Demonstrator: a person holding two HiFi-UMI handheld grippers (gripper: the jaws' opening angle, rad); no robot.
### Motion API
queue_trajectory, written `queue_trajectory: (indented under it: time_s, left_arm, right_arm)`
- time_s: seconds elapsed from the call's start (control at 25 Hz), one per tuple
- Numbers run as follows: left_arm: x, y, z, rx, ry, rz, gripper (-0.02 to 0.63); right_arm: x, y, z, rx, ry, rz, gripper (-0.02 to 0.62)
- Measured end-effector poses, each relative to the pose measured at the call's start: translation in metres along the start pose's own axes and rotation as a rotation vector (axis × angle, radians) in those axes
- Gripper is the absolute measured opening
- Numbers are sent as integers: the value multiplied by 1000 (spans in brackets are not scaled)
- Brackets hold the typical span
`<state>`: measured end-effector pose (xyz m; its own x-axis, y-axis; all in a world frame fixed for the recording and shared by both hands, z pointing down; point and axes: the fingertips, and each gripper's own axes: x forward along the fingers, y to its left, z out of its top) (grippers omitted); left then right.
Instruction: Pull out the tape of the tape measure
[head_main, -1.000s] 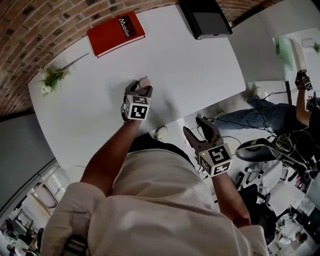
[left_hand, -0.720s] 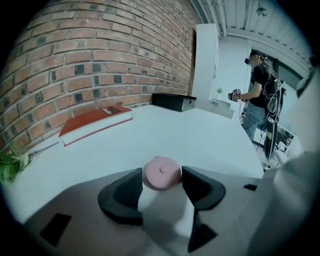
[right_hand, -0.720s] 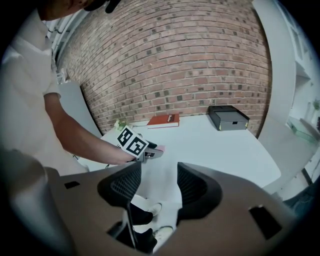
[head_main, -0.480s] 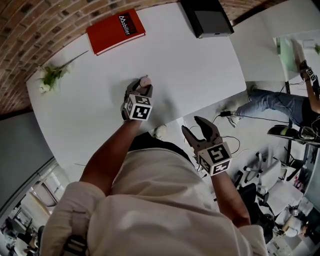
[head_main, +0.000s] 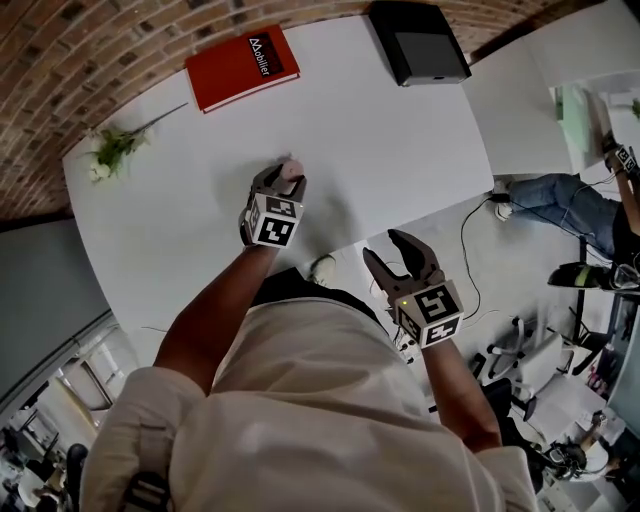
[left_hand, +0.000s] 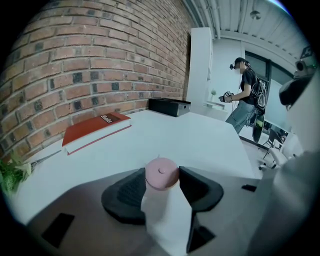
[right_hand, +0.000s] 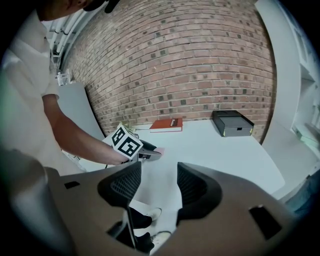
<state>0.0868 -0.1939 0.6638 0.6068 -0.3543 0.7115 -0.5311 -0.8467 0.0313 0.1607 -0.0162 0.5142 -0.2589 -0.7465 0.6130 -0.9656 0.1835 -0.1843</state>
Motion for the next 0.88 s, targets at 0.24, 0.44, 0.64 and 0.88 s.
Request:
queue_trajectory:
  time_s: [0.24,0.44,0.64,0.88]
  left_arm:
    - [-23,-1,11,4,-31,-20,206]
    - [-50,-1,22,-7,-67,-48,206]
    - [-79,0,31,-32,-99,-73,206]
    - [-118,-2,51,-28,-131,-130,206]
  right_arm:
    - [1,4,7,-16,-23,23,230]
    - [1,5,13,-26,-46,40,230]
    - [3,9,28,-35,-86,71,230]
    - [6,16,45,-85,-123,127,229]
